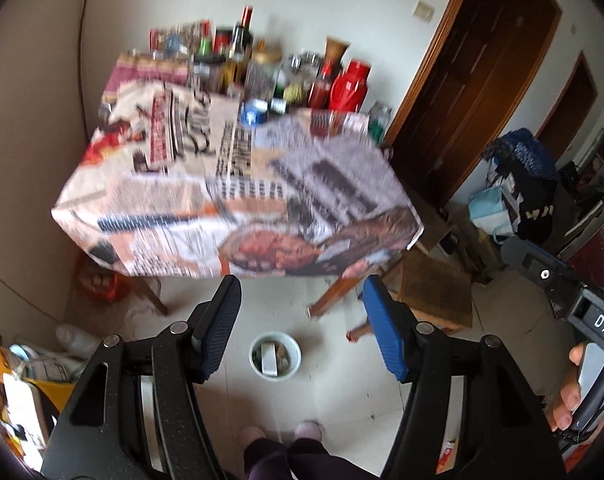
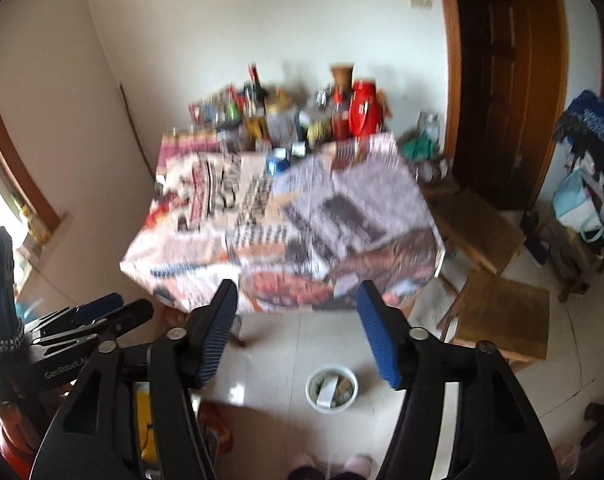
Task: Collect trash
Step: 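Move both open grippers back up toward the table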
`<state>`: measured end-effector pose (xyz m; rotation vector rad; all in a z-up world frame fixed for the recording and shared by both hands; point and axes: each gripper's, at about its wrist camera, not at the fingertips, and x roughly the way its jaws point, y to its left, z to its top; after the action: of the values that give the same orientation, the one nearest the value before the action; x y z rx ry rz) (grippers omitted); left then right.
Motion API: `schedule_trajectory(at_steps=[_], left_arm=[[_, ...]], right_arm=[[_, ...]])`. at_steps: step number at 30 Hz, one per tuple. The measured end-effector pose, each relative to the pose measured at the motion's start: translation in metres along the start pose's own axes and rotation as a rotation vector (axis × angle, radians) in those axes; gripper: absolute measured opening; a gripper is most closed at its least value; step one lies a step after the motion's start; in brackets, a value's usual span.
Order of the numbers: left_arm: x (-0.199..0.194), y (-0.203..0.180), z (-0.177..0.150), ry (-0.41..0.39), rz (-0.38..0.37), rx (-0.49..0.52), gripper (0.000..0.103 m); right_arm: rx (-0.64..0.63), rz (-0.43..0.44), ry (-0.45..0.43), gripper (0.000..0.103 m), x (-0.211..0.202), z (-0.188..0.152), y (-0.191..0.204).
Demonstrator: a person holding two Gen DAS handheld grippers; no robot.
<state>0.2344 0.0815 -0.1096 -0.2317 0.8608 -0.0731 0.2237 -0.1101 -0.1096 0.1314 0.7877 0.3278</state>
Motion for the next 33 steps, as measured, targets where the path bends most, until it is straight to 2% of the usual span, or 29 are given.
schedule_trajectory(at_steps=[2,4,5,6,7,8,15,23,28,33], left_arm=[[-0.019,0.001,0.009,-0.055,0.010,0.018,0.069],[-0.035,0.001,0.014,-0.098,0.014,0.031,0.078],[-0.043,0.002,0.017,-0.123,0.015,0.037,0.082],[-0.051,0.003,0.020,-0.154,0.018,0.040,0.090],[-0.059,0.004,0.022,-0.185,0.024,0.043,0.094],[-0.064,0.004,0.024,-0.204,0.027,0.046,0.096],[-0.068,-0.001,0.042,-0.251,0.033,0.083,0.098],[-0.032,-0.010,0.081,-0.275,0.031,0.074,0.098],[-0.003,-0.030,0.121,-0.302,0.061,0.089,0.098],[0.023,-0.049,0.167,-0.345,0.073,0.060,0.098]], right_arm=[[0.005,-0.014,-0.055,0.068,-0.013,0.005,0.004],[0.006,-0.024,-0.105,0.073,-0.025,0.010,0.010],[0.012,-0.028,-0.129,0.084,-0.030,0.012,0.012],[0.019,-0.031,-0.146,0.089,-0.033,0.013,0.012],[0.034,-0.039,-0.179,0.098,-0.037,0.014,0.013],[0.044,-0.044,-0.203,0.103,-0.039,0.016,0.012],[0.044,-0.079,-0.260,0.103,-0.035,0.033,0.010],[0.025,-0.102,-0.307,0.103,-0.011,0.065,-0.012],[0.004,-0.092,-0.337,0.103,0.009,0.111,-0.037],[-0.051,-0.057,-0.355,0.103,0.027,0.154,-0.054]])
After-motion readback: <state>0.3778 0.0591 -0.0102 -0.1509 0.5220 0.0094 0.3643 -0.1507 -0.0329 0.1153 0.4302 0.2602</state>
